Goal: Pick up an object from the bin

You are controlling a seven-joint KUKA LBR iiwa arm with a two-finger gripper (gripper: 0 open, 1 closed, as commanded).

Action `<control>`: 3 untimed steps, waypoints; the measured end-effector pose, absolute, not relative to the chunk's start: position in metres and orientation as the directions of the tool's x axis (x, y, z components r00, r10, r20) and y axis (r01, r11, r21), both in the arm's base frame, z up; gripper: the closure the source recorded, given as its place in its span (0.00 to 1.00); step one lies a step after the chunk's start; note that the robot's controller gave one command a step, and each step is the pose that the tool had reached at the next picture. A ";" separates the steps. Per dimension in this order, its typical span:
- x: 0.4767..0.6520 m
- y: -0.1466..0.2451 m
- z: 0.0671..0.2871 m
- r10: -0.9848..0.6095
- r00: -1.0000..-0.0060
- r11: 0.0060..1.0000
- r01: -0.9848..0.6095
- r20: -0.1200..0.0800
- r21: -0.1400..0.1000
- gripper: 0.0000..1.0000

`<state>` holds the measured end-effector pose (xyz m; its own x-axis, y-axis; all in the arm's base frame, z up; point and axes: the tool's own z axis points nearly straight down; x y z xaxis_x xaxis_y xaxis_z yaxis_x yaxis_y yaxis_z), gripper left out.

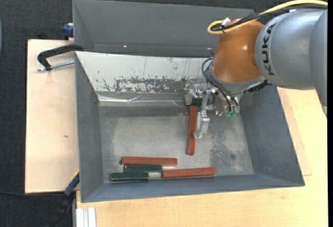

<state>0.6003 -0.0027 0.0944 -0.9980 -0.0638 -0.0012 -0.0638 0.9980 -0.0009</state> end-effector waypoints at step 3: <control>0.594 -0.025 0.080 -0.221 -0.975 0.975 -0.221 -0.005 0.001 0.00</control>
Offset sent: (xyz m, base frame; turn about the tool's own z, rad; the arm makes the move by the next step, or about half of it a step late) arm -0.0043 -0.0143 -0.0244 -0.1564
